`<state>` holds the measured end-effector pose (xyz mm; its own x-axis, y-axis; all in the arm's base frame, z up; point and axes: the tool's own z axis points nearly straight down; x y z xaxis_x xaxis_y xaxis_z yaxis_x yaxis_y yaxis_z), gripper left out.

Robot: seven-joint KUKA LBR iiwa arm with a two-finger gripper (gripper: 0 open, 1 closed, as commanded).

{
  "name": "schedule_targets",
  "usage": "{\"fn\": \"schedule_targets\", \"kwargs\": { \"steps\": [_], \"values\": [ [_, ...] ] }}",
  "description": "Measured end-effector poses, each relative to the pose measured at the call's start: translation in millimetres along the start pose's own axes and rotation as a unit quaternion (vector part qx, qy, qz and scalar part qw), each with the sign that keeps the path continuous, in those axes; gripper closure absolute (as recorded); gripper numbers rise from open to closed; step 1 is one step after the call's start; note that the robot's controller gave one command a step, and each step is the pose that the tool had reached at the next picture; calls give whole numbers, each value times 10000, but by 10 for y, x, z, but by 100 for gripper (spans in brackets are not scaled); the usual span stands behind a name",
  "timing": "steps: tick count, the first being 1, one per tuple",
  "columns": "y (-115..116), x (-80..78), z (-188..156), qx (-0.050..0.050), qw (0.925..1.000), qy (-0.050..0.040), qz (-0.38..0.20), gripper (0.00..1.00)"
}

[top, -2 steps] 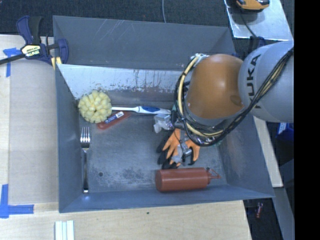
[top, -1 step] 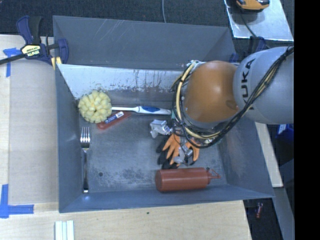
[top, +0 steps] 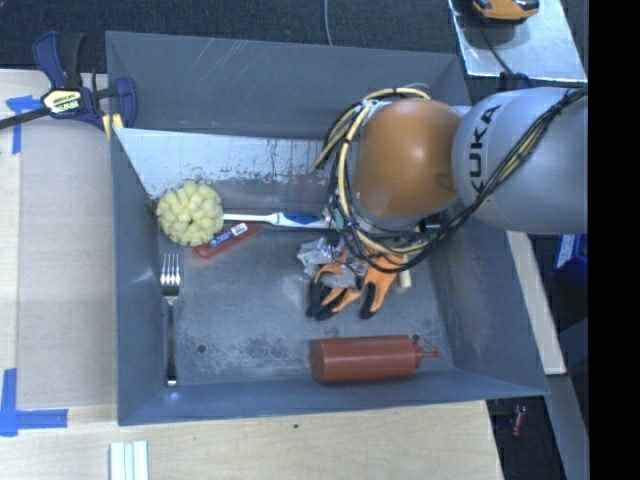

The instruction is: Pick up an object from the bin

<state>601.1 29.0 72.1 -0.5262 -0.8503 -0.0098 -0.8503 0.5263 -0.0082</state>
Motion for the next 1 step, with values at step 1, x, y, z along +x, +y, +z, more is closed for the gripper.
{"fn": "schedule_targets", "kwargs": {
  "steps": [1],
  "values": [
    [0, -1, -1, -4, 10000, 1, 7, 100]
  ]
}}
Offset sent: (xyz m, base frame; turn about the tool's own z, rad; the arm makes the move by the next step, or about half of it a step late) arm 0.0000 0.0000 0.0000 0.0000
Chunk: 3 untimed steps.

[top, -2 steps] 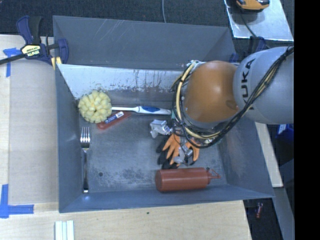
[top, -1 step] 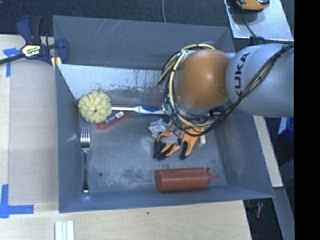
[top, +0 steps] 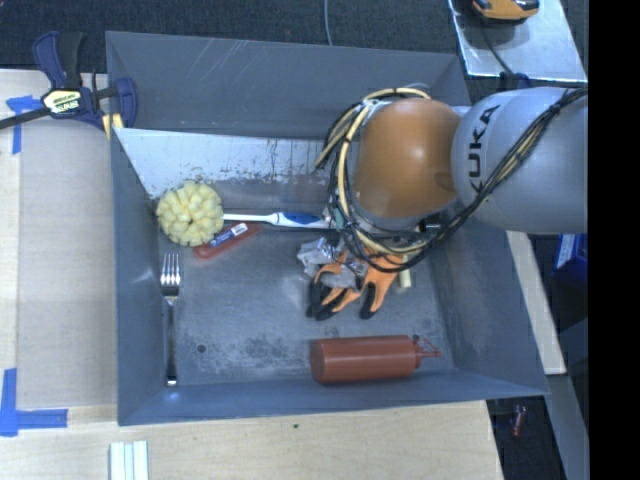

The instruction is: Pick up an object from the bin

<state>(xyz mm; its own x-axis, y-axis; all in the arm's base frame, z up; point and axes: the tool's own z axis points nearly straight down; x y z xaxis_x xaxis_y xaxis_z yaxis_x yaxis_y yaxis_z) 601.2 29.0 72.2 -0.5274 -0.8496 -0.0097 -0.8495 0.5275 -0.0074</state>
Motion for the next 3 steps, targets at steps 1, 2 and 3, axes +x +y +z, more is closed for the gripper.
{"fn": "schedule_targets", "kwargs": {
  "steps": [1, 2, 3],
  "values": [
    [0, 0, 0, -1, 10000, 0, 2, 100],
    [-44, -12, -755, 3, 10000, -12, -40, 100],
    [-44, -11, -756, 2, 10000, -11, -39, 100]
  ]
}}
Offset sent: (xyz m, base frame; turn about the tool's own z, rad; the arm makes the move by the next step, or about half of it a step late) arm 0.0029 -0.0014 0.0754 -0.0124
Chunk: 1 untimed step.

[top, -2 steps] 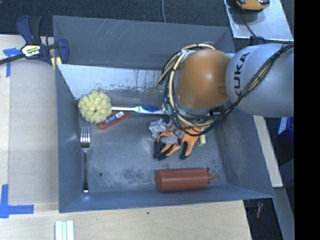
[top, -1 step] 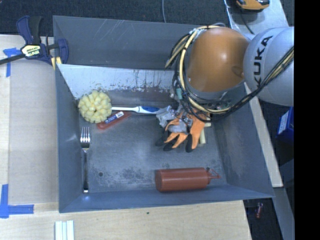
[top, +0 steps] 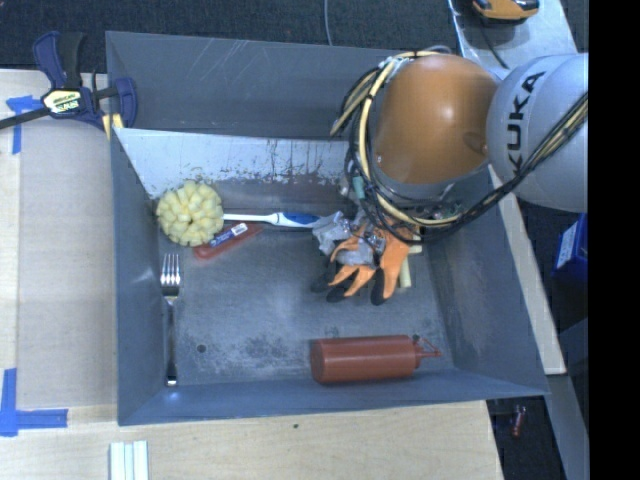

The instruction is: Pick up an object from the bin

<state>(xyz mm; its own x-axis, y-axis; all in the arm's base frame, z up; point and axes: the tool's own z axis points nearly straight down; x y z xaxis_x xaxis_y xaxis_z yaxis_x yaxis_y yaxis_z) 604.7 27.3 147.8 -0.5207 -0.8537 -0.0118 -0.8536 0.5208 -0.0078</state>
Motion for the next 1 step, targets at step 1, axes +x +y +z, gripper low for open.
{"fn": "schedule_targets", "kwargs": {
  "steps": [1],
  "values": [
    [11, -48, -781, -4, 10000, -6, 81, 100]
  ]
}}
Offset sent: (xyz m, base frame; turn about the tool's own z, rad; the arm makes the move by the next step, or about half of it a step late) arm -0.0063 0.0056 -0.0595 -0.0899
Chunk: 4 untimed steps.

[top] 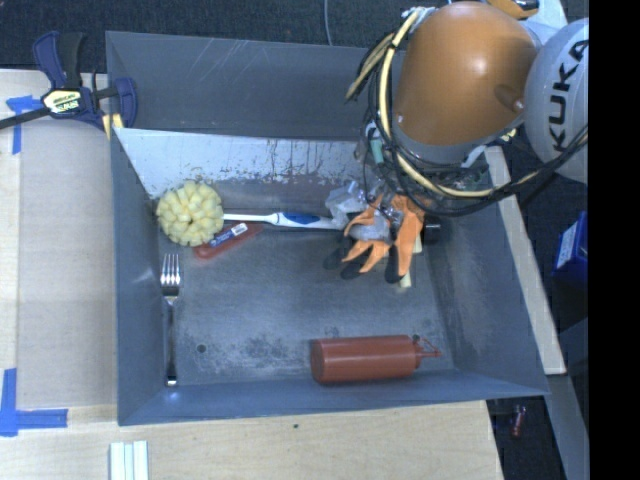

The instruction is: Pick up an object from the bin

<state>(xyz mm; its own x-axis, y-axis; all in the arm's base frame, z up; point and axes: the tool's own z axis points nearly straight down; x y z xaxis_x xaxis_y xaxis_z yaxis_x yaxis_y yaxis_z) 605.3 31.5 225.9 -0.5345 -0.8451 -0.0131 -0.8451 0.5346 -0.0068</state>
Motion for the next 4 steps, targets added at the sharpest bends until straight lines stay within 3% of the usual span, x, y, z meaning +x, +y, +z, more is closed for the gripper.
{"fn": "schedule_targets", "kwargs": {
  "steps": [1, 2, 3, 4],
  "values": [
    [18, 15, 521, 11, 9997, -9, -236, 100],
    [43, 67, 603, 17, 9998, -25, 218, 100],
    [14, -33, 1409, 5, 9946, -17, -1035, 100],
    [76, 17, 711, 14, 9988, -32, -493, 100]
  ]
}}
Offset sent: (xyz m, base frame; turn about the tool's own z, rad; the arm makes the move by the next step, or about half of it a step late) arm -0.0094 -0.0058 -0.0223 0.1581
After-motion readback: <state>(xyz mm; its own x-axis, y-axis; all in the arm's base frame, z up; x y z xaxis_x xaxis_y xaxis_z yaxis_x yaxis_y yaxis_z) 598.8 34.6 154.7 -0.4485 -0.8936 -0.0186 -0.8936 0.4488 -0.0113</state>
